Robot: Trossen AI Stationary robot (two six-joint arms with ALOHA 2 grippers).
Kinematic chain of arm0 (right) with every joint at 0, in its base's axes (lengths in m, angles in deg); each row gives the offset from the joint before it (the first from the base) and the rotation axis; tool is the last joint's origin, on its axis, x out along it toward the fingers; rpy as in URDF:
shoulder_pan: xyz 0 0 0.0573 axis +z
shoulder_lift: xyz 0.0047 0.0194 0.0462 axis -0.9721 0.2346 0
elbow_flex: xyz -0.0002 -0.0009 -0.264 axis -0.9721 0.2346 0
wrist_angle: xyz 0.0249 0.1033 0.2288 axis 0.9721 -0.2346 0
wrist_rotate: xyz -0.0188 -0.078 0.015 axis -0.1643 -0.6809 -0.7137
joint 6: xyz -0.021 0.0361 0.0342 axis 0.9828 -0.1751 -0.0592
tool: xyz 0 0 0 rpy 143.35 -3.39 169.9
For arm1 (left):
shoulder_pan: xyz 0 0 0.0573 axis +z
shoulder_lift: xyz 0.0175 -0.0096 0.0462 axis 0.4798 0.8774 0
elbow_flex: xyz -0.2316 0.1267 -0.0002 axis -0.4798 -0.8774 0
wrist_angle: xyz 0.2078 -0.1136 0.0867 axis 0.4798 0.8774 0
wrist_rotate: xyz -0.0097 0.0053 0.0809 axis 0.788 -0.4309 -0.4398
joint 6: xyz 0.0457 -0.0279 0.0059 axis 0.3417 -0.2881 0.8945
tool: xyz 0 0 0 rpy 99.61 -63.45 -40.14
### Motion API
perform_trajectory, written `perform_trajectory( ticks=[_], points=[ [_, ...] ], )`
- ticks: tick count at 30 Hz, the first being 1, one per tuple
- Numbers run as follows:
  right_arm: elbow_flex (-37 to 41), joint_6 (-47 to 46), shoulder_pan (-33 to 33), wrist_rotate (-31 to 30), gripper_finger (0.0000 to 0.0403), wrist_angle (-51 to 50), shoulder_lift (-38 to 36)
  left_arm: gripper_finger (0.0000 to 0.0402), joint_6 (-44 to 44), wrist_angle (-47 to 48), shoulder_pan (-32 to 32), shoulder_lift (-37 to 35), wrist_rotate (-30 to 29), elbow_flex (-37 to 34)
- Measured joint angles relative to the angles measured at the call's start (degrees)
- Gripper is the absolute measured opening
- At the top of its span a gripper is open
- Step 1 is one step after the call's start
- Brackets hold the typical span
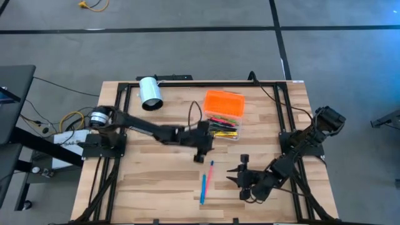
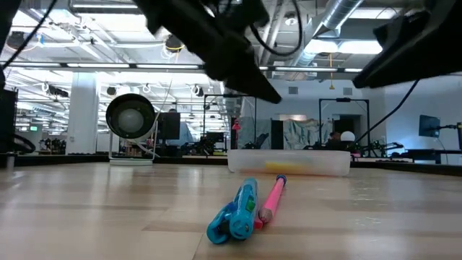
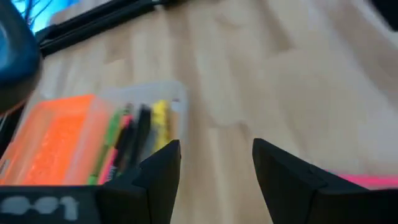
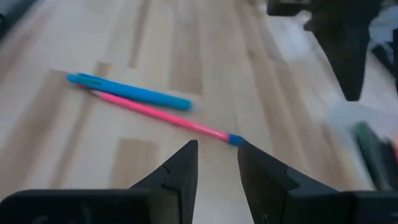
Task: Pick & place school supplies into a supply box
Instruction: Put the pink pencil into the supply box
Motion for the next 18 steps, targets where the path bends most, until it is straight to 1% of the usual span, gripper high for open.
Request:
perform_trajectory(
  ticks=[5,9,12,14,16,18],
  points=[
    [0.0,7.53,-1.27,3.6,0.0107,9.0,0.0,0.0192,-2.68,9.26,-10.65,-0.94,-11.29,0.03],
    [0.0,8.73,-3.07,7.51,0.0107,13.24,0.0,0.0192,-10.63,14.35,-19.11,-0.85,-18.47,-0.42],
    [0.0,8.27,-4.61,9.25,0.0107,15.19,0.11,0.0192,-14.49,13.23,-25.46,-0.74,-24.22,-2.17],
    [-0.13,8.22,-5.93,9.74,0.0107,19.11,1.82,0.0192,-15.33,10.58,-29.5,-0.74,-28.09,-3.46],
    [-0.1,9.72,-6.72,10.55,0.0107,21.37,3.6,0.0192,-15.61,8.36,-32.53,-0.74,-30.39,-4.63],
    [-1.65,10.09,-8.02,13.24,0.0107,23.33,6.6,0.0192,-15.35,5.59,-34.44,-0.74,-32.03,-6.02]
  ],
)
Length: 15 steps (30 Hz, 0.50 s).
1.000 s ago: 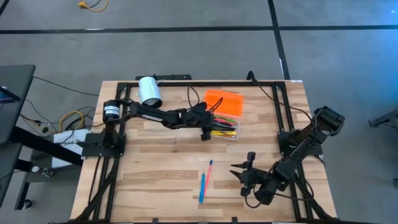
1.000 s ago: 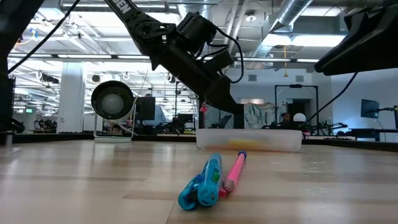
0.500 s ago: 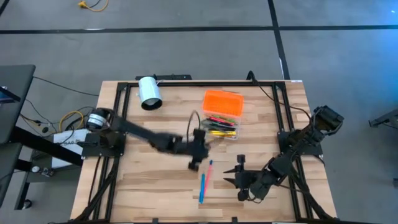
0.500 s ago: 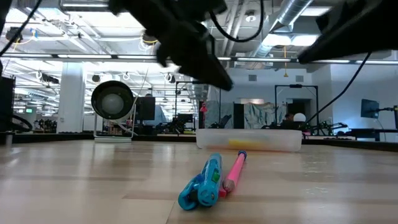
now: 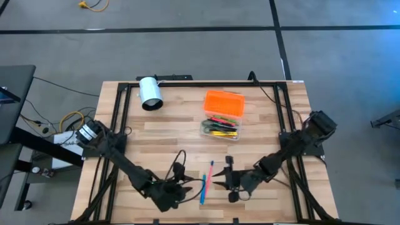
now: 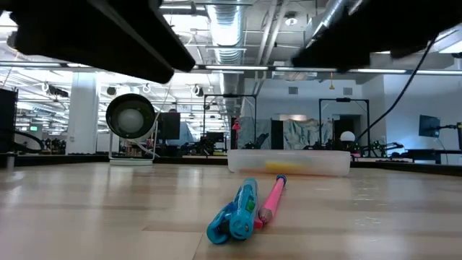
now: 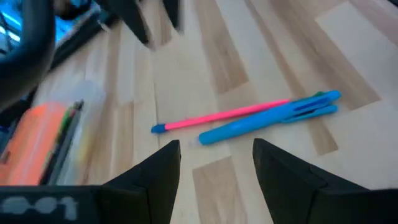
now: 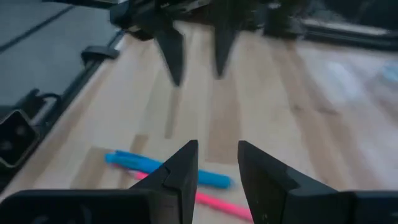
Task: Pick & place school supplies into a supply box
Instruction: Put the pink pencil into the supply box
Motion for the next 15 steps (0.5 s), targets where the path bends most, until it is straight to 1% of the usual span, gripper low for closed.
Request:
perform_trajectory(
  ticks=[2,4,8,12,15],
  points=[
    [-1.01,0.03,-1.16,0.92,0.0107,-0.8,2.77,0.0192,1.44,-2.88,-0.89,0.0,-1.1,-1.19],
    [-3.03,-0.38,-2.62,0.95,0.0107,-0.51,6.27,0.0192,1.5,-4.0,-1.22,0.0,-0.96,-2.1],
    [-6.13,-2.24,-5.65,0.98,0.0107,-1.05,11.02,0.0192,-1.77,-3.78,-1.22,0.02,-0.73,-3.29],
    [-8.17,-3.07,-7.29,2.06,0.0107,-4.91,13.66,0.0192,-4.91,-3.91,-2.06,0.02,-2.0,-4.9],
    [-8.59,-3.93,-7.32,2.79,0.0107,-7.03,13.69,0.0192,-7.37,-3.95,-2.73,0.02,-2.81,-5.72]
  ],
)
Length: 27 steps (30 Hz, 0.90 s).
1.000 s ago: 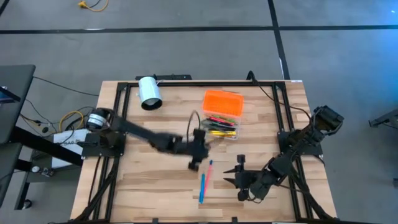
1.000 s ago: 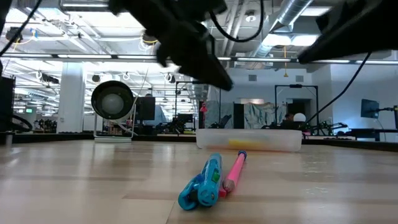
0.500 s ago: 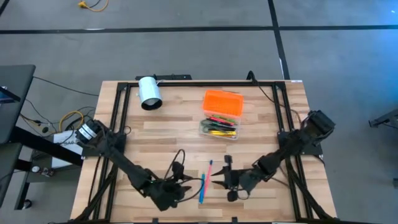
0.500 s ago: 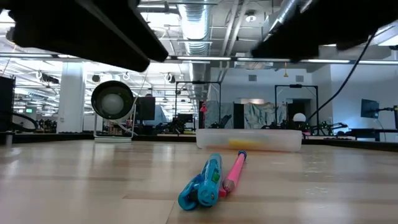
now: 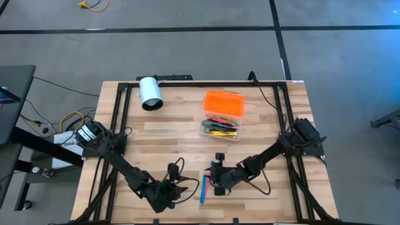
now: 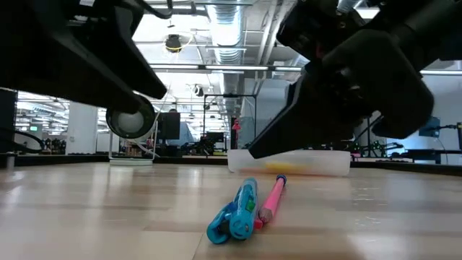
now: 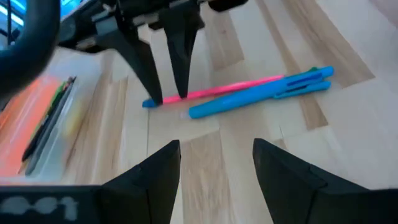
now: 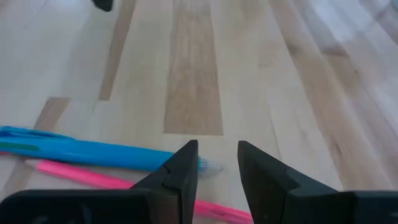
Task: Pick & place school supplies into a supply box
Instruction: Put the pink pencil into the supply box
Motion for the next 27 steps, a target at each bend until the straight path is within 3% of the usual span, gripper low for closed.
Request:
perform_trajectory(
  ticks=[27],
  points=[
    [0.01,-6.89,0.61,1.13,0.0107,-4.74,0.37,0.0192,-3.86,-1.71,-1.29,0.02,-0.81,-0.08]
  ],
)
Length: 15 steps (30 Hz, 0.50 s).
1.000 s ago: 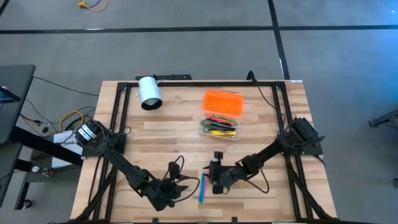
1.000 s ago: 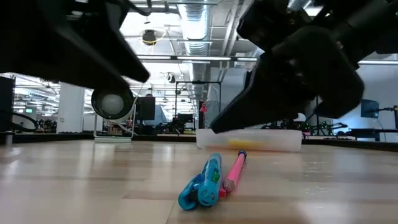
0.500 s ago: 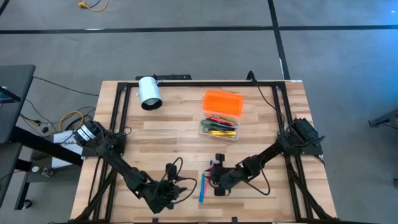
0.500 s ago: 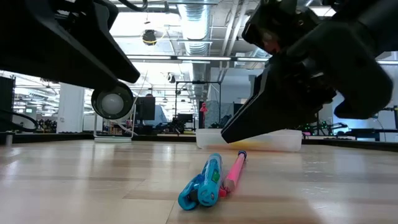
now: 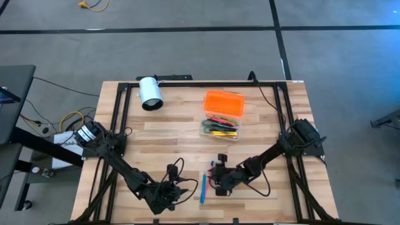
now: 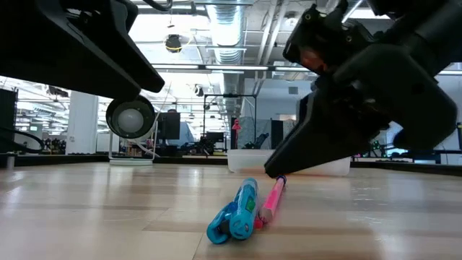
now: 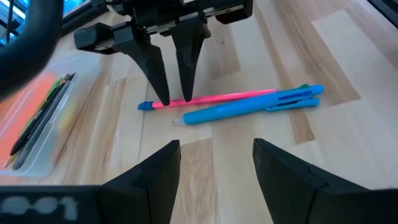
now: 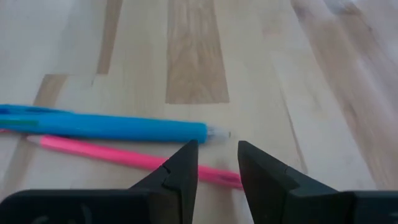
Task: Pick & place school supplies into a supply box
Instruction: Put the pink pencil into the supply box
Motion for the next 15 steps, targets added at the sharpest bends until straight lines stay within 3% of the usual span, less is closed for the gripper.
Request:
perform_trajectory(
  ticks=[7,15],
  points=[
    [-0.47,-3.2,-0.02,0.47,0.0107,1.61,3.85,0.0192,-0.02,0.02,0.0,0.0,0.04,0.02],
    [-0.56,-7.95,2.19,-0.99,0.0107,-3.63,3.84,0.0192,-1.2,1.08,-0.09,0.0,0.17,0.07]
  ],
)
